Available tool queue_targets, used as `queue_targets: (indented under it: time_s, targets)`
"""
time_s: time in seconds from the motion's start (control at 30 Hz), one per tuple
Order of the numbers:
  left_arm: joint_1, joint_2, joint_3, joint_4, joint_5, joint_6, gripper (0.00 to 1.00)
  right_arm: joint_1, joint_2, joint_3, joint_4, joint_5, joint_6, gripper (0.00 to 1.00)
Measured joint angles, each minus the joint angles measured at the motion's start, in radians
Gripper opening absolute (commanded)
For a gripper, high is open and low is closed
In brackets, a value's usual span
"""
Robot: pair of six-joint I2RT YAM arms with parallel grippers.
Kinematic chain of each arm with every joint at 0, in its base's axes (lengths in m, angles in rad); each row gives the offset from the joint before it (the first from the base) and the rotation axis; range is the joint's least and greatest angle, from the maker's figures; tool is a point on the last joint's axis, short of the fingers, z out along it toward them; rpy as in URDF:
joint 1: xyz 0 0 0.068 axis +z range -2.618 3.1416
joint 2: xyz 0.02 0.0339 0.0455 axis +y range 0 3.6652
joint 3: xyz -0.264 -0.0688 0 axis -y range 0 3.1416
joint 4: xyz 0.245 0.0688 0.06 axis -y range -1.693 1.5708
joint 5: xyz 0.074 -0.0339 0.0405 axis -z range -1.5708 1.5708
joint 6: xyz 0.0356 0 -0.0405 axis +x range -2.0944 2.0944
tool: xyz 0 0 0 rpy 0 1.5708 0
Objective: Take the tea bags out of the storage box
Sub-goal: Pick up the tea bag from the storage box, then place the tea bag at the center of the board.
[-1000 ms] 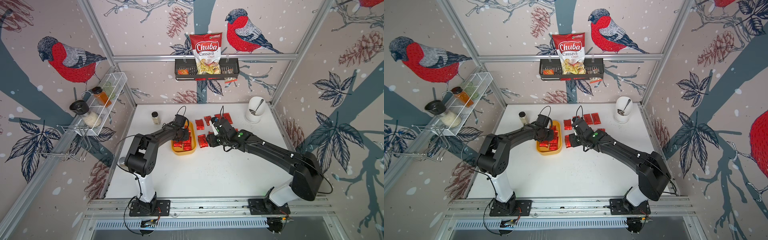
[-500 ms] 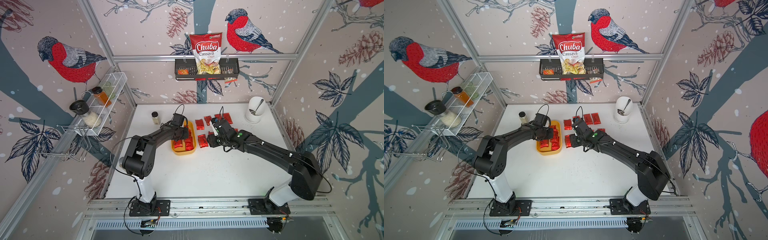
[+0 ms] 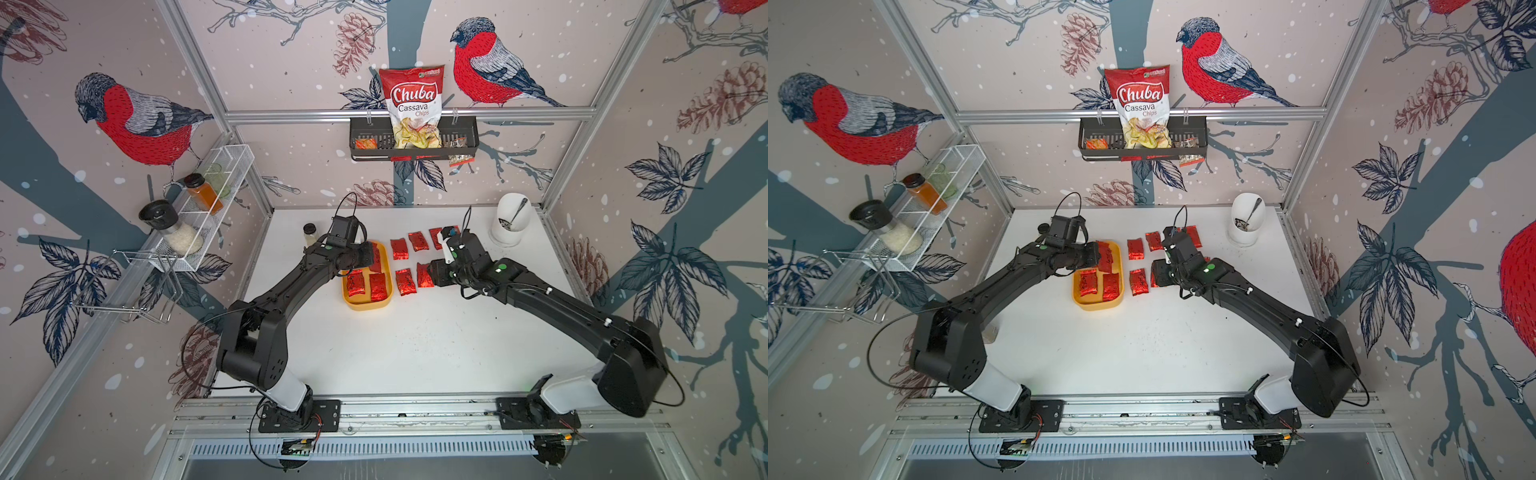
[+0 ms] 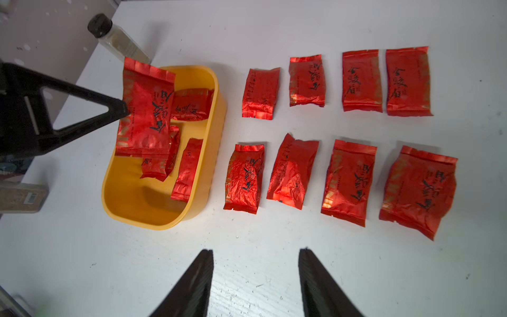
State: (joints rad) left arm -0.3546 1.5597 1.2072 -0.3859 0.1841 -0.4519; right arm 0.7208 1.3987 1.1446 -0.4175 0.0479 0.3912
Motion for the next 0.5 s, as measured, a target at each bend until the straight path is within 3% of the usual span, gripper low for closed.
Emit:
queue_targets:
  time_s: [0.13,0.27,0.5]
  targets:
    - [-0.078,-0.084,-0.042,0.027,0.029,-0.069,0.0,-0.078,-0.13,-0.045,0.004,-0.034,0.01,0.56]
    - [-0.22,-0.121,-0.121,0.095,0.027,-0.177,0.0,-0.142,-0.296,-0.102,0.005,-0.054,0.042,0.6]
    - [-0.493,-0.058,-0.195,0.272,-0.049,-0.369,0.0,-0.165,-0.52,-0.128,-0.026,-0.067,0.082,0.61]
